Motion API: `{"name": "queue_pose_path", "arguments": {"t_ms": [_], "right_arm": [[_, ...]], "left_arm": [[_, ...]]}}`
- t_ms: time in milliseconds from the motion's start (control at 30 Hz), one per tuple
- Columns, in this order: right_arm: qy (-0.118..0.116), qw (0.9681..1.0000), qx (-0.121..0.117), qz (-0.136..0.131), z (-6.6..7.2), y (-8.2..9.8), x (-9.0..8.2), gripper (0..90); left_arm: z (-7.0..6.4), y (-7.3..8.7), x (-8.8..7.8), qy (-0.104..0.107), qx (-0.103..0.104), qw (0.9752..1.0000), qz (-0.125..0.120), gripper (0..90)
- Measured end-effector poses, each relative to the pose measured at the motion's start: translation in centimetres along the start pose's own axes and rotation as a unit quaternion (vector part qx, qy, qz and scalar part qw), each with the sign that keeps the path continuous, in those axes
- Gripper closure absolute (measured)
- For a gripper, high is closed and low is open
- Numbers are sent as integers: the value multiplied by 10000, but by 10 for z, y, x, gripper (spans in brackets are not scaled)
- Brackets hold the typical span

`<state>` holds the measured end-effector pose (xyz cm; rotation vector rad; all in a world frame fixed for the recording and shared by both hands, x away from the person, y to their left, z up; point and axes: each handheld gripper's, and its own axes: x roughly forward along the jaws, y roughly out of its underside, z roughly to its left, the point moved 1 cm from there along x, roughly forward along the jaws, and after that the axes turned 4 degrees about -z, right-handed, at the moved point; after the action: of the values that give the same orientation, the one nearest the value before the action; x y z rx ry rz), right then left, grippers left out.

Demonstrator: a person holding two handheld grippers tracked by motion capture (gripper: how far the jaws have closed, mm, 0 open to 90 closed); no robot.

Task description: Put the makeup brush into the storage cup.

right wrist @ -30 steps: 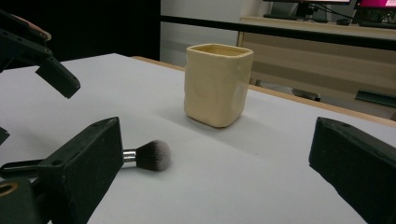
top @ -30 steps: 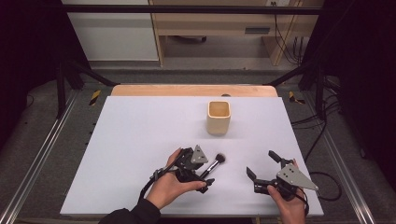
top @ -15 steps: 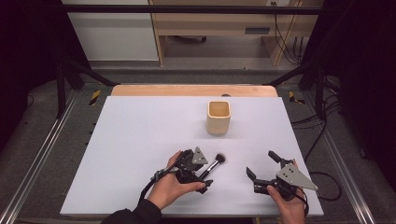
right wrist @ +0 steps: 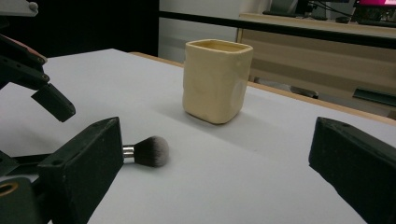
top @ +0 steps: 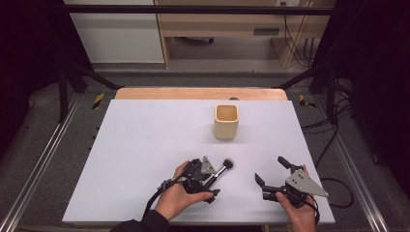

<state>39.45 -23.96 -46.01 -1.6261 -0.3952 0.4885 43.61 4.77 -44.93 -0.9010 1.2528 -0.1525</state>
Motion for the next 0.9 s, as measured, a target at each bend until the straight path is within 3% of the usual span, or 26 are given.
{"name": "queue_pose_path", "arguments": {"t_ms": [367, 733, 900], "right_arm": [[5, 10000, -2, 18, 0, 0, 0, 35], [10, 10000, -1, 9, 0, 0, 0, 35], [10, 10000, -2, 14, 0, 0, 0, 35]], "left_arm": [[0, 1, 2, -11, -63, 9999, 112, 216], [-1, 2, 4, -169, -269, 9992, 222, 447], [0, 4, 5, -135, -318, 9989, 324, 521]]}}
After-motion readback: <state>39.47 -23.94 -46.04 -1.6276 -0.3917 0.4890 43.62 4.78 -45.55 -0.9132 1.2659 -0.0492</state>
